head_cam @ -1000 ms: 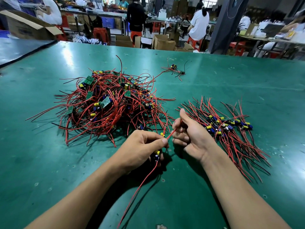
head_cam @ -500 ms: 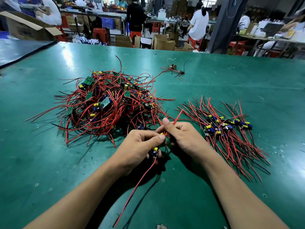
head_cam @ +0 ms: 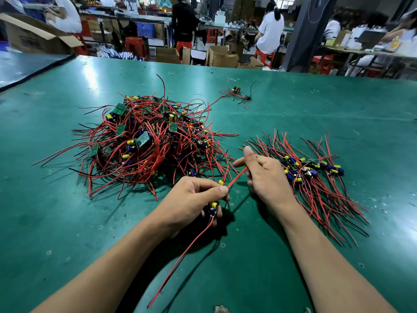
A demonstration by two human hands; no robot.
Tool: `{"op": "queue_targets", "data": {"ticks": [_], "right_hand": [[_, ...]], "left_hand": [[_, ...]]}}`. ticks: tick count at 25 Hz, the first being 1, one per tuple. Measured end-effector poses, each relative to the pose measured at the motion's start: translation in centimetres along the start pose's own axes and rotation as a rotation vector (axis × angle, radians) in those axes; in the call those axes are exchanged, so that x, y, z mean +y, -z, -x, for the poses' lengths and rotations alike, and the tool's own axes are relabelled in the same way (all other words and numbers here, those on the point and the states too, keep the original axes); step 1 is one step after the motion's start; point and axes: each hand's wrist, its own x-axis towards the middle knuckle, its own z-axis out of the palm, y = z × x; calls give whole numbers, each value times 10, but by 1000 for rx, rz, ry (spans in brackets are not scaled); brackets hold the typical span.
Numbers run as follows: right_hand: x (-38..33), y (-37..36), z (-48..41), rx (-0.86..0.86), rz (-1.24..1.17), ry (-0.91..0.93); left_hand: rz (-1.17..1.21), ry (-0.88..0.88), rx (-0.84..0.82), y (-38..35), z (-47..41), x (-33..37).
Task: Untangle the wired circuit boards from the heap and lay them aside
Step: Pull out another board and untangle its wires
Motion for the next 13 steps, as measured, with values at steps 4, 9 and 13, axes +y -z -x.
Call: {"op": "queue_targets", "data": {"ticks": [4, 9, 13], "right_hand": [[-11, 1, 2, -86, -358, -254], [-14, -5, 11, -160, -297, -254], [-22, -11, 17, -167, -215, -194]], "left_hand": [[96, -5, 100, -3, -3, 0], [319, 55, 132, -2, -8, 6], [311, 63, 97, 1, -6, 7]]}}
